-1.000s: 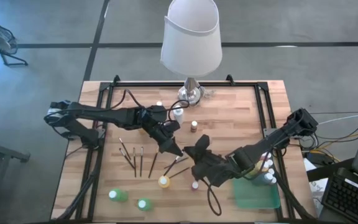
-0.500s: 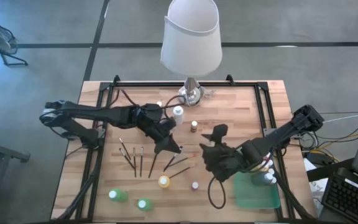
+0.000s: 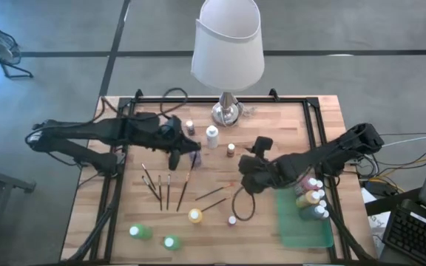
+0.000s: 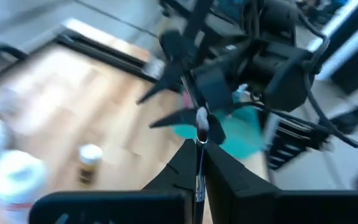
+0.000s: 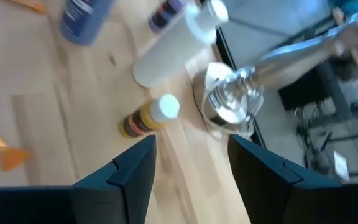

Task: Pick & Place Paint Supplies
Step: Put the silver paint brush into the yellow cup

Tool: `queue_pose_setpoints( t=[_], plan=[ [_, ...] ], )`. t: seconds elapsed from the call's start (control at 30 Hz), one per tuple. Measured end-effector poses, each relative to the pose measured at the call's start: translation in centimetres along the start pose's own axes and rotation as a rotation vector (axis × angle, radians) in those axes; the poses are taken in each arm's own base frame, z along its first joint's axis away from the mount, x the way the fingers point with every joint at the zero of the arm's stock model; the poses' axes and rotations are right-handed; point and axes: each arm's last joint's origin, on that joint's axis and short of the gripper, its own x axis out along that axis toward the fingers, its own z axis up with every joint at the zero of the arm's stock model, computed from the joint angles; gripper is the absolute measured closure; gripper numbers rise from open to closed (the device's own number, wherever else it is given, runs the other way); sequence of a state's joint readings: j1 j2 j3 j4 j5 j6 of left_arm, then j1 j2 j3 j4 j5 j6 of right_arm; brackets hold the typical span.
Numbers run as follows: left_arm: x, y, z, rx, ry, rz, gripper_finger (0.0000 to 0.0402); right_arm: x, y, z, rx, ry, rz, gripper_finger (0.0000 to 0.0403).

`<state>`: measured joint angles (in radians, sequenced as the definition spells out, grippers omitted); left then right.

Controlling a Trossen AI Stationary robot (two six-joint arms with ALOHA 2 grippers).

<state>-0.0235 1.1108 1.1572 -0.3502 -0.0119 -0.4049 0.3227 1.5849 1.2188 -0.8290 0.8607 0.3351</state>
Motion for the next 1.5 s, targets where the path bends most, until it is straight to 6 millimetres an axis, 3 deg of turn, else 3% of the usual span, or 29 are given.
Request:
queue_pose_setpoints(
  t=[0.53, 0.73, 0.83, 1.17, 1.5],
  plan=[
    [-2.4, 1.7, 0.3, 0.144, -0.152, 0.587, 0.0385, 9.9, -3.5, -4.1, 0.139, 0.111, 0.060, 0.0216],
    [-2.1, 2.4, -0.7, 0.153, -0.189, 0.722, 0.0386, 12.1, -4.9, -4.7, 0.228, 0.041, 0.231, 0.0234],
    [-1.8, 2.9, -1.5, 0.150, -0.229, 0.762, 0.0386, 12.6, -5.6, -5.2, 0.257, 0.047, 0.306, 0.0244],
    [-2.2, 4.4, -4.8, 0.118, -0.343, 0.867, 0.0386, 12.6, -6.5, -6.8, 0.327, 0.040, 0.292, 0.0274],
    [-2.7, 4.6, -8.5, 0.085, -0.388, 0.795, 0.0386, 12.6, -6.6, -6.9, 0.336, 0.027, 0.287, 0.0301]
  ],
)
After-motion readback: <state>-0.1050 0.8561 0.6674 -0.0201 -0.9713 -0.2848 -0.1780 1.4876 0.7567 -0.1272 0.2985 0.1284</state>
